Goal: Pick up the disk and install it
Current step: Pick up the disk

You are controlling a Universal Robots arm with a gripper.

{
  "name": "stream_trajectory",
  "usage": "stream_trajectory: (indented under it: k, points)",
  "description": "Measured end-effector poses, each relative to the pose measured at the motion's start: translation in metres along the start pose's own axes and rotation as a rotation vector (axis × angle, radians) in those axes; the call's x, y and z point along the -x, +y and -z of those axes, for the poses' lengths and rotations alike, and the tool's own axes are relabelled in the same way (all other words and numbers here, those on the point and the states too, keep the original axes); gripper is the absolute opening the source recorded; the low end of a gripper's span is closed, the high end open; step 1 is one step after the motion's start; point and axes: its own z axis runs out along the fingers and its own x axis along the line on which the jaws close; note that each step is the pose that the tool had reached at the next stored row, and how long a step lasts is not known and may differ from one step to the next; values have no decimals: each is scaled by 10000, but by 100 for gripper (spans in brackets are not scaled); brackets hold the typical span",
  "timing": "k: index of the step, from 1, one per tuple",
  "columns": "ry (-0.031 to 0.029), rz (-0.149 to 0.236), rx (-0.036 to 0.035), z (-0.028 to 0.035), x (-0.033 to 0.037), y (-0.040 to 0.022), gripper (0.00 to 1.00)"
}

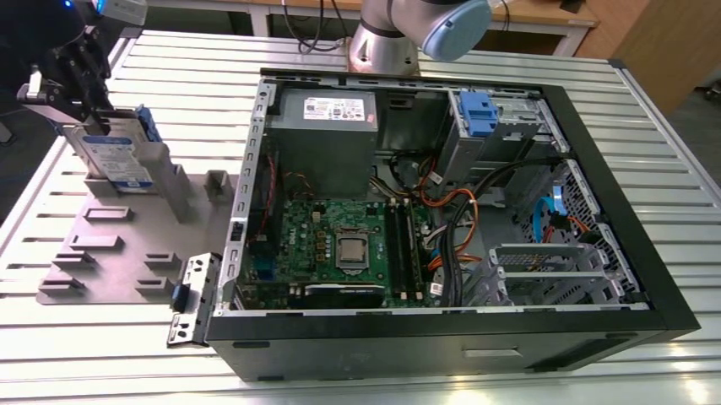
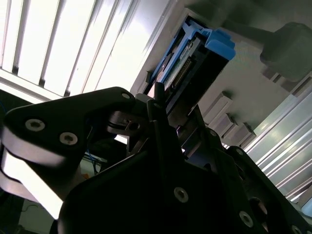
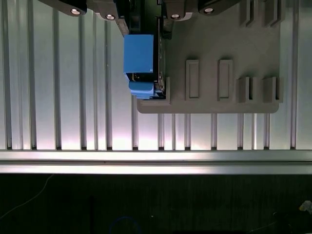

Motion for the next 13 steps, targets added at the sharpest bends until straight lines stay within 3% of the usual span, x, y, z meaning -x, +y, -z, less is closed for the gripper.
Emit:
stream_trajectory:
  k: [13]
  points:
    - [0,0,0,0,8,0,35]
